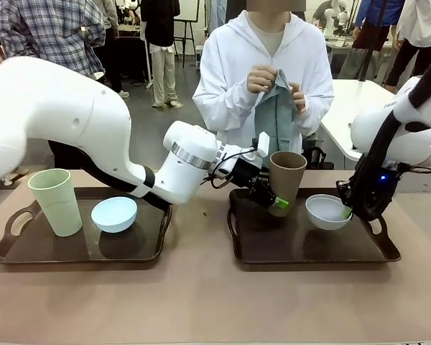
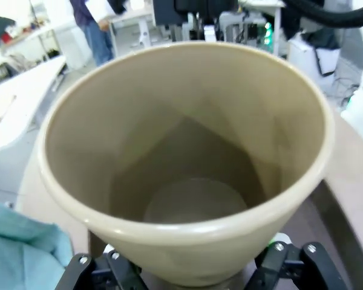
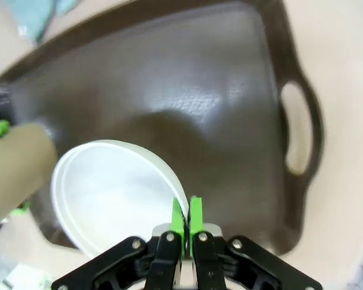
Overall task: Set up a tray with a mat and arrange the tableware.
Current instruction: Pick up the Picnic Bowl and Reusable plastic cup from the Handle tray in front of the human's position and hold them in the air.
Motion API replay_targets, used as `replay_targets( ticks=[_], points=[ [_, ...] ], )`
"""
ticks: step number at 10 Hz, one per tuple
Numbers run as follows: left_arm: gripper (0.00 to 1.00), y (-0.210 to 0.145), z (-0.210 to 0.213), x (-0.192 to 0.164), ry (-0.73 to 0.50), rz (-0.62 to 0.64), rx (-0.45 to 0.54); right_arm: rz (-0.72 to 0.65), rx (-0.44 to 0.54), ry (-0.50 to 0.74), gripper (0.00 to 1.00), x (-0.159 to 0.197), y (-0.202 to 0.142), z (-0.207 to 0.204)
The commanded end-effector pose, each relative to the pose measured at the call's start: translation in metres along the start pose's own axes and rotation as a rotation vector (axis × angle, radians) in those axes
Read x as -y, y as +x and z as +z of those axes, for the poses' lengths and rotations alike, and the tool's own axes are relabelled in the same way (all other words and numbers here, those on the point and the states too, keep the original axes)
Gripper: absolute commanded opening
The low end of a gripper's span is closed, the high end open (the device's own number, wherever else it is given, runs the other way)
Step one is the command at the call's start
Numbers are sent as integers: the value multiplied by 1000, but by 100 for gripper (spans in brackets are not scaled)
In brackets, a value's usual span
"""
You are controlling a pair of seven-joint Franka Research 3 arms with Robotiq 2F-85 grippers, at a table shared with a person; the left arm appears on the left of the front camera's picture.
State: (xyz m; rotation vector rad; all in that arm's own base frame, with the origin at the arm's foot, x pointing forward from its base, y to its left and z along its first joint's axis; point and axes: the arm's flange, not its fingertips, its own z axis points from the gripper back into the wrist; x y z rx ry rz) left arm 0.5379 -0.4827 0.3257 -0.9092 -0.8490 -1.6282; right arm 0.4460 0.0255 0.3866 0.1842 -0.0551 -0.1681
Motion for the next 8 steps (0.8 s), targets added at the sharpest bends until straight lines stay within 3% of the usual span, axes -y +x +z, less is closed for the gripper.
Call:
replay_targets(
  ticks=[1, 5, 8],
  points=[
    [23, 50, 51, 45, 38, -8, -45, 31, 34, 52, 0, 1, -43, 69],
    [23, 138, 97, 98, 168, -73, -60, 1, 137, 5, 0, -18, -92, 169],
    [23, 158, 113, 109, 231, -48, 1, 14, 141, 22, 0, -21, -82, 186]
  ],
)
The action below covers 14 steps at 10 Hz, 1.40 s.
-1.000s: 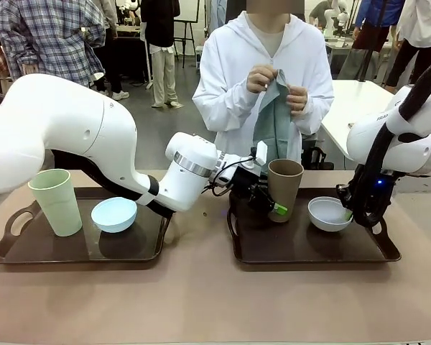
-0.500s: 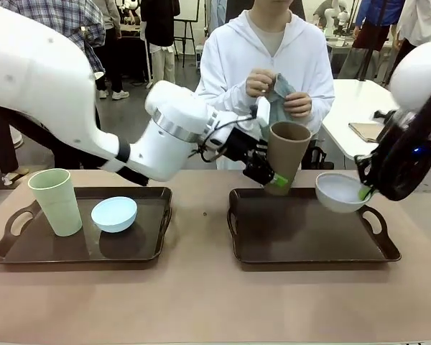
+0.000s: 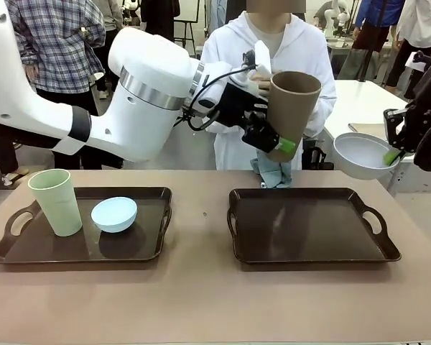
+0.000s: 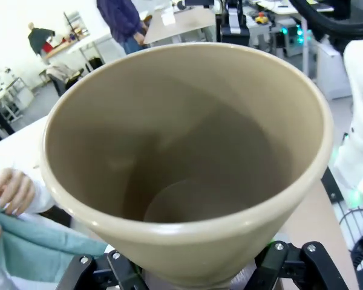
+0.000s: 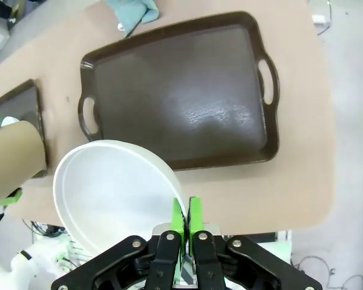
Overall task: Set up a tray with a mat and arrange the tableware.
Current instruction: Pick up the Picnic Bowl and Reusable plastic cup from the Handle tray in front of the human's position and hold them in the air, then place the Picnic Bowl and Reusable plastic cup back onto the Handle tray in front of the human's position.
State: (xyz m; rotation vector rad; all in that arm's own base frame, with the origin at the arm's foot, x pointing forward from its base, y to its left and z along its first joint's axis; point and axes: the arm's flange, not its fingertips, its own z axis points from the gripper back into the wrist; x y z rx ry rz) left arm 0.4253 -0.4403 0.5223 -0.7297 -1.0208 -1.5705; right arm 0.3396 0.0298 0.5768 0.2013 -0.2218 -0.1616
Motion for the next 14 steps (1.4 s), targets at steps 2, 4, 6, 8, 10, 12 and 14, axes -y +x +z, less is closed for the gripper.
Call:
replay_targets(
  ticks=[2, 4, 6, 8, 10, 12, 14],
  points=[
    [23, -5, -5, -2, -21, -17, -15, 0, 0, 0, 0, 1, -3, -1],
    [23, -5, -5, -2, -21, -17, -15, 0, 0, 0, 0, 1, -3, -1],
    [23, -5, -5, -2, -21, -17, -15, 0, 0, 0, 0, 1, -3, -1],
    [23, -5, -5, -2, -21, -17, -15, 0, 0, 0, 0, 1, -3, -1],
    [23, -5, -5, -2, -21, -17, -15, 0, 0, 0, 0, 1, -3, -1],
    [23, -5, -5, -2, -21, -17, -15, 0, 0, 0, 0, 1, -3, -1],
    [23, -5, -5, -2, -21, -17, -15, 0, 0, 0, 0, 1, -3, -1]
  ],
)
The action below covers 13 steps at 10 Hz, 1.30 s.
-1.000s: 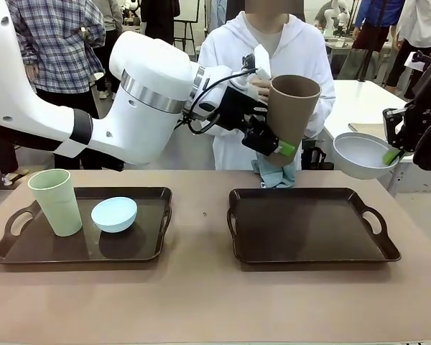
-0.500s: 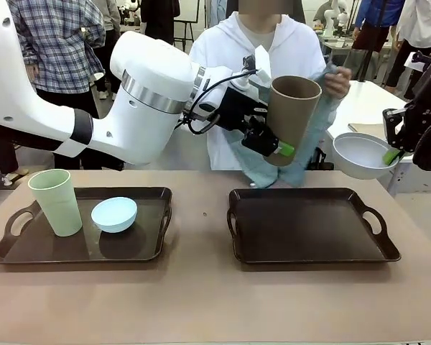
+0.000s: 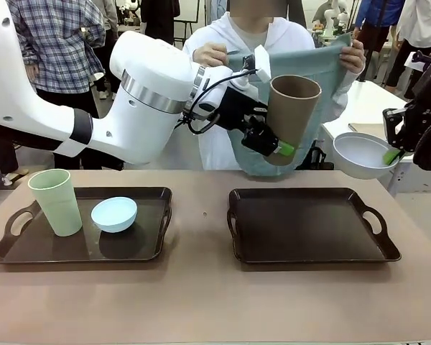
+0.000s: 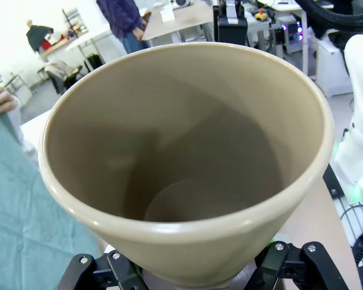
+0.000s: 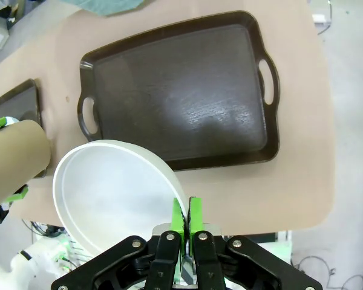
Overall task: Set up a tray with a mat and arrange the tableware.
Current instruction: Place the Picnic Bowl and Reusable plastic cup back onto the Handle tray in front of the human's position.
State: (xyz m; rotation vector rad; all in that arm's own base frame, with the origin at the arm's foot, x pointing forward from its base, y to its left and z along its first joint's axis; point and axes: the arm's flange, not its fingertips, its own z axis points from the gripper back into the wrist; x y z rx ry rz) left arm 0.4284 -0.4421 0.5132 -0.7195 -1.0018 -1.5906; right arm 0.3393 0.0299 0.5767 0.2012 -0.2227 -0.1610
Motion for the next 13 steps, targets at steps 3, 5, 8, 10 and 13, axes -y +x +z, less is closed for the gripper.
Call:
replay_targets(
  ticks=[3, 5, 8, 10, 13],
  points=[
    [23, 3, 1, -1, -7, -8, 3, -1, -1, 0, 0, 1, -3, -1],
    [23, 3, 1, -1, -7, -8, 3, -1, -1, 0, 0, 1, -3, -1],
    [23, 3, 1, -1, -7, -8, 3, -1, -1, 0, 0, 1, -3, -1],
    [23, 3, 1, -1, -7, -8, 3, -1, -1, 0, 0, 1, -3, -1],
    [23, 3, 1, -1, -7, -8, 3, -1, -1, 0, 0, 1, -3, -1]
  ],
)
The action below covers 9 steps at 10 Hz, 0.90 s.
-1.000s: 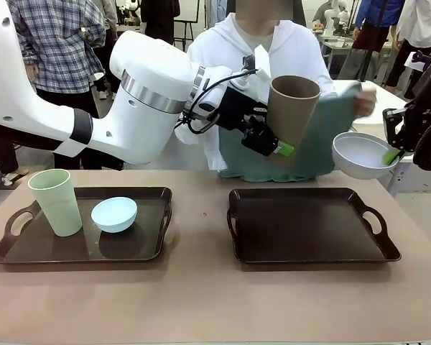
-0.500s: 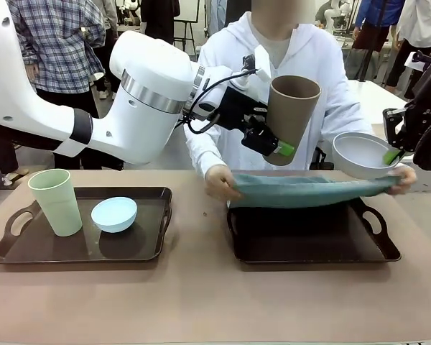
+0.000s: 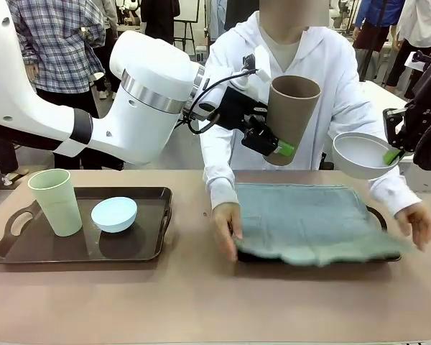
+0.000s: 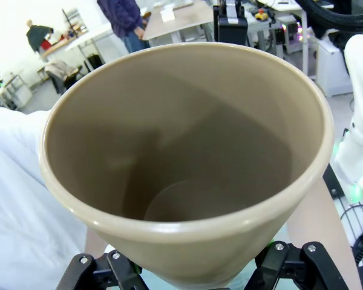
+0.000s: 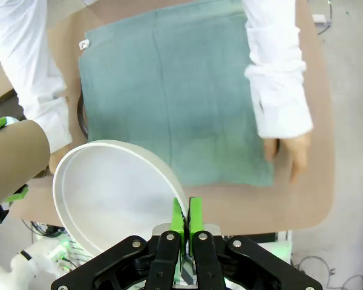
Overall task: Set up a tray with a mat and arrange the tableware.
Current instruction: Place the Picnic Bowl and Reusable plastic cup back onto the Handle tray in front of the human's position.
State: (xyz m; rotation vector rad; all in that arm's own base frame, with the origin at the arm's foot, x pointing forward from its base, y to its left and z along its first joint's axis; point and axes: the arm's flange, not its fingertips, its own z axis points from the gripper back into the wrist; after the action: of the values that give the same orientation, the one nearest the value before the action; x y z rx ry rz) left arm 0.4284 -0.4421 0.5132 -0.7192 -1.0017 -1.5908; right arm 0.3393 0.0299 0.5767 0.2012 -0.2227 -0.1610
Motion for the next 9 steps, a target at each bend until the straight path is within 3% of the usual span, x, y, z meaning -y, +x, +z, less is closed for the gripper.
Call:
replay_targets(
  ticks=[1, 9],
  points=[
    [23, 3, 1, -1, -7, -8, 4, -1, -1, 0, 0, 1, -3, -1],
    [23, 3, 1, -1, -7, -8, 4, -1, -1, 0, 0, 1, -3, -1]
  ],
)
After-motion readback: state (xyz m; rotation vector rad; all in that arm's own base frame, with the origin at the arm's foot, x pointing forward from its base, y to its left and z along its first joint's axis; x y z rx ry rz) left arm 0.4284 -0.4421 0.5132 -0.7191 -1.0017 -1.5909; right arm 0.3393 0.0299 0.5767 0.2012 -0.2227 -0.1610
